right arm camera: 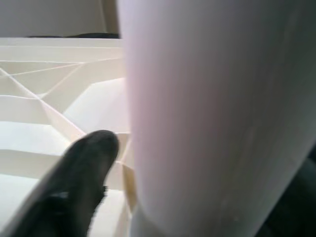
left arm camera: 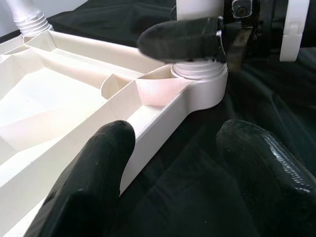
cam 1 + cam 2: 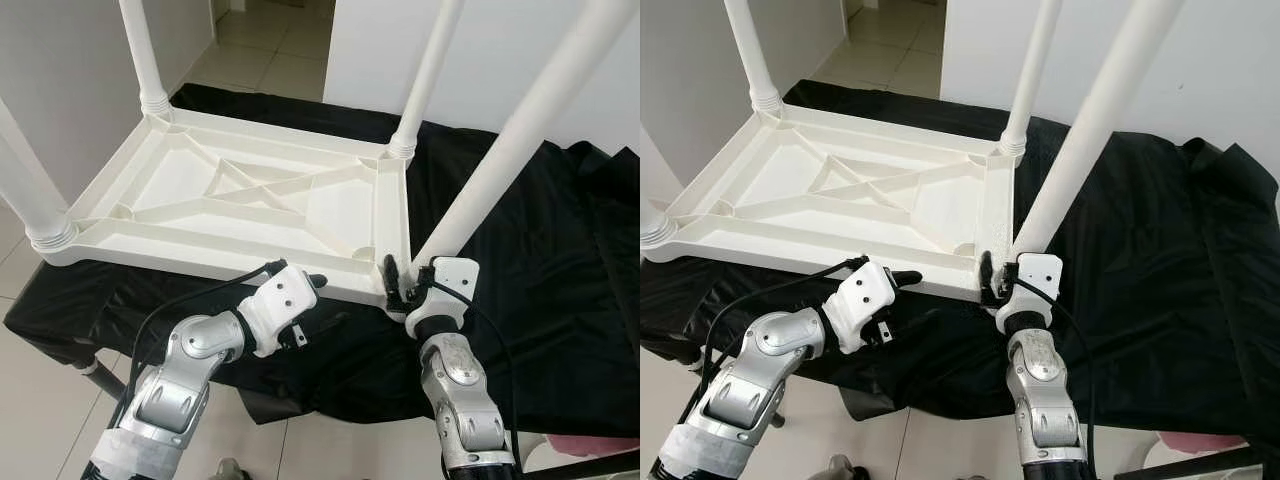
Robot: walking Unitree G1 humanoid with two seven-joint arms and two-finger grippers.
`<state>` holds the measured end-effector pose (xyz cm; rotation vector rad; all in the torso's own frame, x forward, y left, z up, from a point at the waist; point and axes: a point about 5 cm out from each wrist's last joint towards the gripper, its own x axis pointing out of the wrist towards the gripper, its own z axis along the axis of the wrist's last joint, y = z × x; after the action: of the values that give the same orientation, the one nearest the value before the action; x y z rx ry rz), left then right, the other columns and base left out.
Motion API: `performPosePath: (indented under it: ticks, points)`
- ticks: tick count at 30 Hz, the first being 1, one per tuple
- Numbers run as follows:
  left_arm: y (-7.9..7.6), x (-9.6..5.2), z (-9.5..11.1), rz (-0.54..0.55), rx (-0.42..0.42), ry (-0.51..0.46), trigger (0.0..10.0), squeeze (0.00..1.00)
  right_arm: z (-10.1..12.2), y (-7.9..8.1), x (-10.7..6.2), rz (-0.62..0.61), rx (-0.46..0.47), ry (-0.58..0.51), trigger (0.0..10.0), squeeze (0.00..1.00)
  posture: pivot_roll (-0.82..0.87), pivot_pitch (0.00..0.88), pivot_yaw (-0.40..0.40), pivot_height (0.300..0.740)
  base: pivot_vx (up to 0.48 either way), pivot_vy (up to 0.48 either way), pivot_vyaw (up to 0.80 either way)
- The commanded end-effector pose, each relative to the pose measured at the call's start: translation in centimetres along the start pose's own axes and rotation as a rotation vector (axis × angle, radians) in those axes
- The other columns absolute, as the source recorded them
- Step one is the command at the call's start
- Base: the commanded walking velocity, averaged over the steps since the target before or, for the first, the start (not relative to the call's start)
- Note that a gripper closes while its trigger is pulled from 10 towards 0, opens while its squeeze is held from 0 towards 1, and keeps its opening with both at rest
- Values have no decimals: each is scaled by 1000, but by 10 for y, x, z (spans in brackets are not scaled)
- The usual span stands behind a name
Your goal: Building children table
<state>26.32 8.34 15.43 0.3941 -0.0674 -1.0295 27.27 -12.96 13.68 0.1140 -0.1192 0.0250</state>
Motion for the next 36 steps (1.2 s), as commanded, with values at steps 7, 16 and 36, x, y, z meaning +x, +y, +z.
performPosePath:
  ticks: [7, 16, 36]
  points:
    - [3, -5, 0, 68, -22, -8, 10000, 0, 3, -8, -4, 59, 10, -37, 10000, 1000, 65, 36, -87, 740, 0, 0, 0]
    - [5, -5, 5, 83, -49, -19, 10000, 0, 4, -19, -13, 235, -35, -79, 10000, 0, 59, 28, -83, 740, 0, 0, 0]
    - [4, -8, 5, 168, -63, -28, 10000, 0, 3, -43, -3, 344, -54, -43, 10000, 0, 51, 39, -79, 740, 0, 0, 0]
